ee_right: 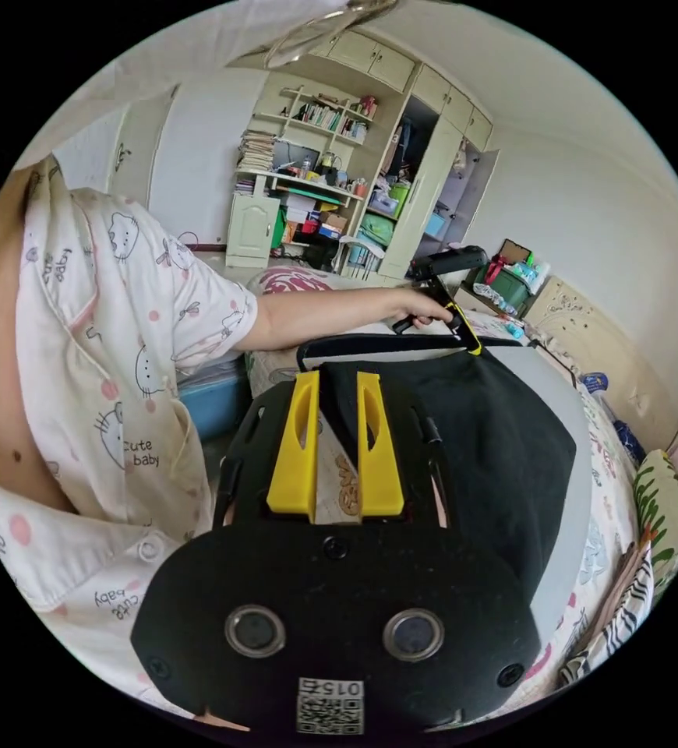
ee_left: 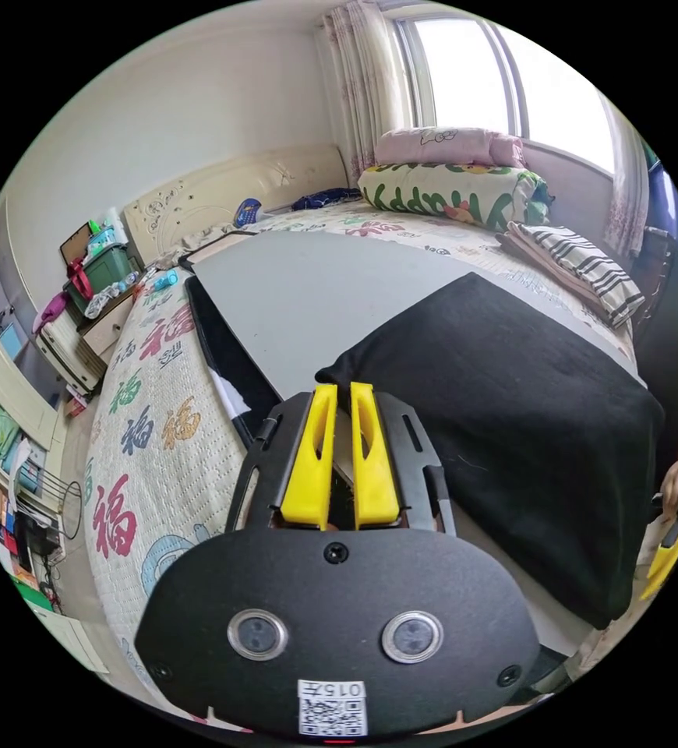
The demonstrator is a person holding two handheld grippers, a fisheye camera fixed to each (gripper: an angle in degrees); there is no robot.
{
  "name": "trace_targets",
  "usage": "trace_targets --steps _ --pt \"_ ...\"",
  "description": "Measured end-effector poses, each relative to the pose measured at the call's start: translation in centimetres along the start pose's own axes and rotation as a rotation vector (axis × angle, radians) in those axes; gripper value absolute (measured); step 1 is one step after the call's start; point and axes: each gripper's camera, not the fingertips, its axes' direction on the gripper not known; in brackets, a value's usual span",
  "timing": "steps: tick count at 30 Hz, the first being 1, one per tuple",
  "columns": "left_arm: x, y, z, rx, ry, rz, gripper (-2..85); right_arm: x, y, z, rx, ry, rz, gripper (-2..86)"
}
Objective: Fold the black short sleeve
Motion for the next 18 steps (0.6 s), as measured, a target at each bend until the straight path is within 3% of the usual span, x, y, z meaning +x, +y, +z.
trace_targets --steps 4,7,12,18 --pt "-0.3 -0.6 -0.3 0.012 -0.003 0.000 2.4 -2.0 0.4 0.9 -0.029 0.046 0.027 1.8" --pt "-1.4 -1.2 -1.3 0.039 0.026 -0.047 2.3 -3.2 0.9 -0.3 0.001 -0.036 0.027 -0.5" --pt "-2.0 -2.4 -0.7 -0.013 -0.004 -0.025 2.7 -4.7 2.7 -0.2 -0.018 -0.128 0.019 -0.7" --pt "-3.5 -3.8 -1.1 -0.002 -0.048 -0.061 6.6 -3.6 6.1 -3.0 0.029 -0.292 0.158 3.0"
